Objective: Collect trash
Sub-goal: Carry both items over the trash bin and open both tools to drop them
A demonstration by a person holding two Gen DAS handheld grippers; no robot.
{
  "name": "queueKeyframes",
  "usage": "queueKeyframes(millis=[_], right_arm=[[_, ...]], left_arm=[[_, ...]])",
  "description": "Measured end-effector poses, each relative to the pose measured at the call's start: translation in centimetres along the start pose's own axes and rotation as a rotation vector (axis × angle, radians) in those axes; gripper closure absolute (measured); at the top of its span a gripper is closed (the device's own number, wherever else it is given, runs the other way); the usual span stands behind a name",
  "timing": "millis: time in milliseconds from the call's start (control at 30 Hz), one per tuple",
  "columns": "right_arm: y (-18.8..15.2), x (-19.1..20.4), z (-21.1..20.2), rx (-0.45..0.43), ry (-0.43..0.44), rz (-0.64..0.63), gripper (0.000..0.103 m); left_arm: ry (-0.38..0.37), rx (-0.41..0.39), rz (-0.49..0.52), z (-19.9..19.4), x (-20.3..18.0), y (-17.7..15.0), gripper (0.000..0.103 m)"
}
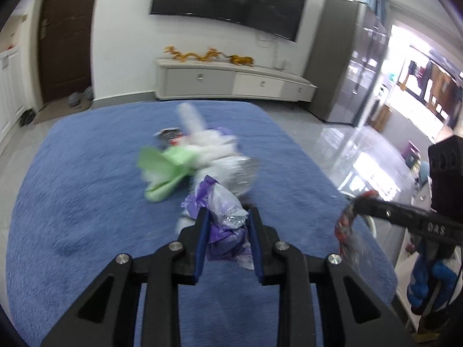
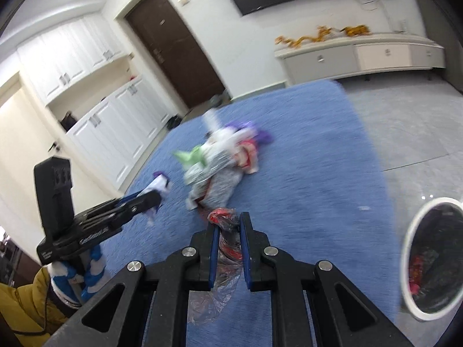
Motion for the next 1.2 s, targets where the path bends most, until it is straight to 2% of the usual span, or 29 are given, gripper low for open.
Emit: queueKeyframes(millis=[200,367,533,700,900,1000,1033,1100,1200], right_arm=[[0.4,-5.5,-5.5,-0.121,-0.122,0.089,0.090],[-0.1,-11.1,-9.8,-0.206,-0.264,0.182,0.090],[-0.9,-16.1,-12.3,-0.249,-0.383,0.272,0.090],[-1.5,-20.1,-13.3,-0.262,-0.459,0.332,0.090],[-2.1,-24.2,-13.2,-0.245,-0.513,0.398,0.089],[-2.4,-25.3,-13.0,-0.240,-0.530,0.420,0.088],[-2.4,-25.4,-13.0,-0.239,-0.537,0.425,0.086],[-2.6,-25.6,-12.9,-0.239,-0.555,0.434,0.066],[-2.8,-25.6,-13.1,-0.242,-0.572,0.440,0.061]], left_arm=[[-0.103,0.025,0.126,1.9,-6.6,2.1,0.078],[-0.206,0.060,0.249,4.5,-13.6,3.9,0.078],[-0.301,0.097,0.346,7.7,-21.0,5.4,0.078],[-0.351,0.124,0.399,11.2,-27.1,6.6,0.078],[-0.383,0.158,0.390,15.0,-30.7,7.3,0.075],[-0.398,0.177,0.356,16.6,-31.2,7.5,0.067],[-0.405,0.184,0.348,17.0,-31.2,7.4,0.063],[-0.411,0.194,0.329,17.8,-31.5,7.6,0.048],[-0.411,0.203,0.316,18.6,-31.8,7.8,0.047]])
Point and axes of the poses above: each gripper's, at about its wrist camera, not at the fingertips, and z roughly the way its jaws point, x to its left, y to its top, the point moved 1 cm from there along z, roughly the way its jaws point, and after that the axes turned 4 degrees about z, right-handed, at the moved point
